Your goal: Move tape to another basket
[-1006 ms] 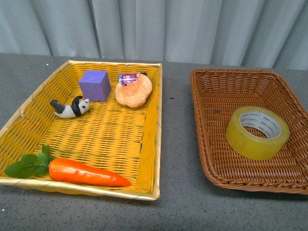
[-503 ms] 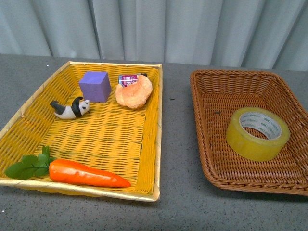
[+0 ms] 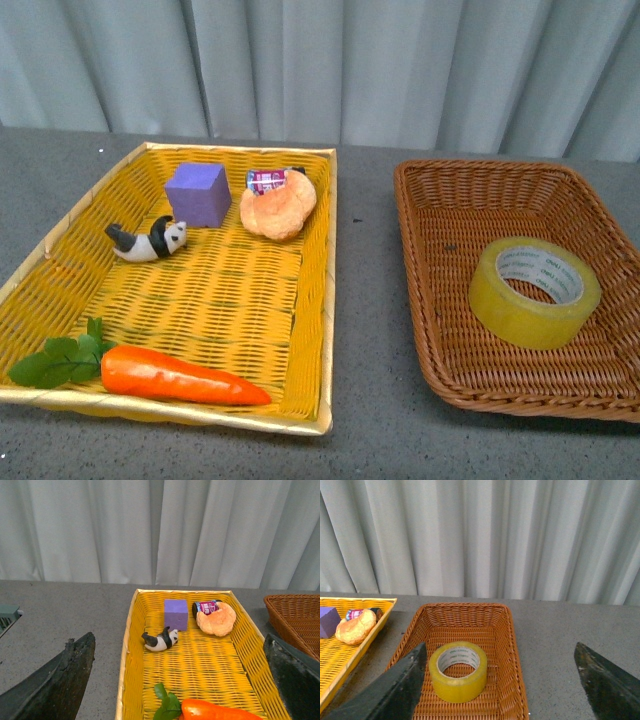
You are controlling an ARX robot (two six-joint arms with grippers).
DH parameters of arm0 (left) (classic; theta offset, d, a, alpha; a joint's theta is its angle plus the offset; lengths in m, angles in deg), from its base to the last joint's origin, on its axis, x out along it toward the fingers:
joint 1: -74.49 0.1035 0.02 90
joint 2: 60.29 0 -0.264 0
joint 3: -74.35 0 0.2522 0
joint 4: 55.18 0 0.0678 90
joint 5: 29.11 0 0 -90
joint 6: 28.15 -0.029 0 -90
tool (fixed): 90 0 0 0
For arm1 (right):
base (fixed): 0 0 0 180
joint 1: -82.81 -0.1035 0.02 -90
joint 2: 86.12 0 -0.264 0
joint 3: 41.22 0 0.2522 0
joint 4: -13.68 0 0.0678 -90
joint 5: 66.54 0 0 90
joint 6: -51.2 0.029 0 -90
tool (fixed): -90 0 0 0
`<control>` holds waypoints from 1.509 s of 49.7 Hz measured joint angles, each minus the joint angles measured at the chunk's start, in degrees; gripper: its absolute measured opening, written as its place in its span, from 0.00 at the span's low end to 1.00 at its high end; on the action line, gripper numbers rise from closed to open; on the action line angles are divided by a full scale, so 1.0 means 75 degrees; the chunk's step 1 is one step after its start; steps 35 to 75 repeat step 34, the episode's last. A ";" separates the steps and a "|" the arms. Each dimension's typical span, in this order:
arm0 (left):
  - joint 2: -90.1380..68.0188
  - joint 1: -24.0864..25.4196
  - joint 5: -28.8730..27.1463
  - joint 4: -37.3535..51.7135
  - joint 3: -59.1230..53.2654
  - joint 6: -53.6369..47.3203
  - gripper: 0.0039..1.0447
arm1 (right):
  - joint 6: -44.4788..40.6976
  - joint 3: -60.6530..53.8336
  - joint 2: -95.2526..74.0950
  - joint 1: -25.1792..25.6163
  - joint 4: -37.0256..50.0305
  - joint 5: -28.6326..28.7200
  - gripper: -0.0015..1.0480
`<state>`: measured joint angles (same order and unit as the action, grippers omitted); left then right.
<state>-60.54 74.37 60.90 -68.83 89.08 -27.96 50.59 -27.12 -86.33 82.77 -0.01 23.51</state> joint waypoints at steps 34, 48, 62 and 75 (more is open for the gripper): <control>0.0000 0.0000 0.0000 0.0000 0.0000 0.0003 0.94 | 0.0006 0.0000 0.0000 0.0000 0.0000 0.0000 0.91; 0.0000 0.0000 0.0000 0.0000 0.0000 0.0003 0.94 | 0.0006 0.0000 0.0000 0.0000 0.0000 0.0000 0.91; 0.0000 0.0000 0.0000 0.0000 0.0000 0.0003 0.94 | 0.0006 0.0000 0.0000 0.0000 0.0000 0.0000 0.91; 0.0000 0.0000 0.0000 0.0000 0.0000 0.0003 0.94 | 0.0006 0.0000 0.0000 0.0000 0.0000 0.0000 0.91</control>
